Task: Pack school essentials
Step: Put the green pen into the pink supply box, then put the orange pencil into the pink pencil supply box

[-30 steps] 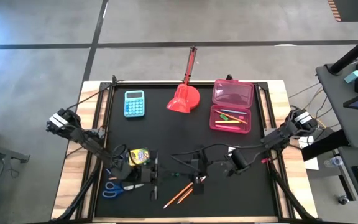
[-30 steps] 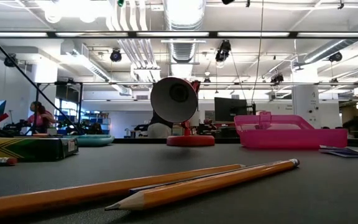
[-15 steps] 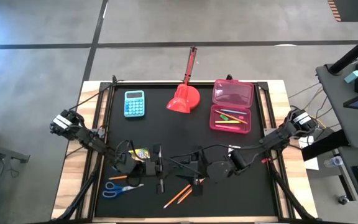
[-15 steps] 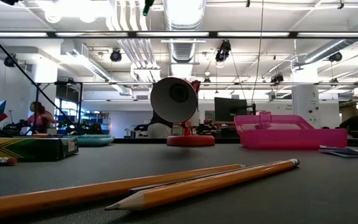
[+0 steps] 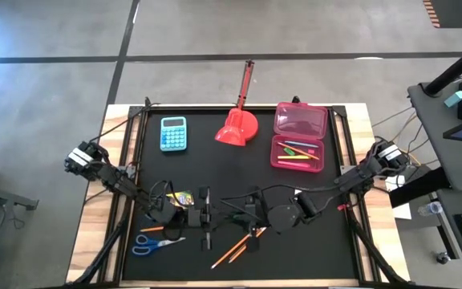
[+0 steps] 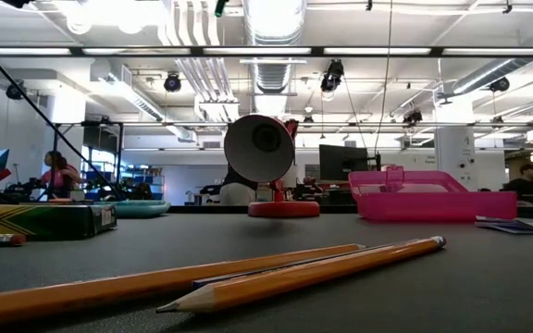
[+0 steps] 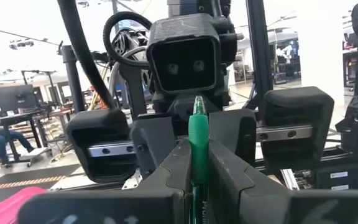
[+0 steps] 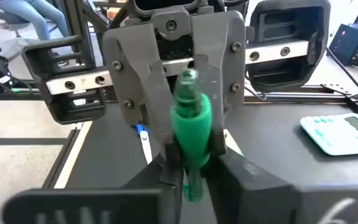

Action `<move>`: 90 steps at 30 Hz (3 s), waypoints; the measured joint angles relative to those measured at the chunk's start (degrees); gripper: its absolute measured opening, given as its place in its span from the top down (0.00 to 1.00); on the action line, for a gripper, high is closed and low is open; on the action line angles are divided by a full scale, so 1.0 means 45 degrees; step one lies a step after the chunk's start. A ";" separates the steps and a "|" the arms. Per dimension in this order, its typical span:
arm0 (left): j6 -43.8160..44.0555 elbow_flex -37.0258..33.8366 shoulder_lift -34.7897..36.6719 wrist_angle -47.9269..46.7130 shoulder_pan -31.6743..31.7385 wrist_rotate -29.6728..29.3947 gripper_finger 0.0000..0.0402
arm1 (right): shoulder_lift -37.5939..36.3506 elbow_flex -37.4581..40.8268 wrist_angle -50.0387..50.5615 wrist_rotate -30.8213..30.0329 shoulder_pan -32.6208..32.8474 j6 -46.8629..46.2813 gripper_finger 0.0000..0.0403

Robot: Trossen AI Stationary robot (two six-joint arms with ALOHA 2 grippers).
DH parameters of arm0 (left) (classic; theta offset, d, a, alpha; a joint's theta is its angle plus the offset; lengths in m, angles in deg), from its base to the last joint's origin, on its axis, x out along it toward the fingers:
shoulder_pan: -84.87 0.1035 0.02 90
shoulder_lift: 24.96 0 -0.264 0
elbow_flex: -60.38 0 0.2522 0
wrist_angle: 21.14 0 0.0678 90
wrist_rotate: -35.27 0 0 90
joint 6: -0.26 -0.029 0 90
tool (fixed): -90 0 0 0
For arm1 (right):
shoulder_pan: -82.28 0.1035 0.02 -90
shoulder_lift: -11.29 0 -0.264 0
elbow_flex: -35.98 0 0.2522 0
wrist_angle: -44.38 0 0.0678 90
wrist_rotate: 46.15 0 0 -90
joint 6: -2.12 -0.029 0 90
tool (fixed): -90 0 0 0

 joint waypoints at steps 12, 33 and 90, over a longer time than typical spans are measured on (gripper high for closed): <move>0.0006 0.0015 0.0003 -0.0119 0.0020 -0.0073 0.89 | -0.0138 -0.0005 0.0753 0.0030 -0.0053 -0.0947 0.95; 0.3359 -0.0087 0.0022 -0.4410 0.0499 -0.0435 0.55 | -0.3012 0.0016 1.2675 -0.2094 -0.2347 -0.6545 0.95; 0.4184 -0.0238 0.0022 -0.5391 0.1365 -0.0479 0.54 | -0.2375 0.3537 1.4313 -0.0227 -0.8736 -0.3572 0.58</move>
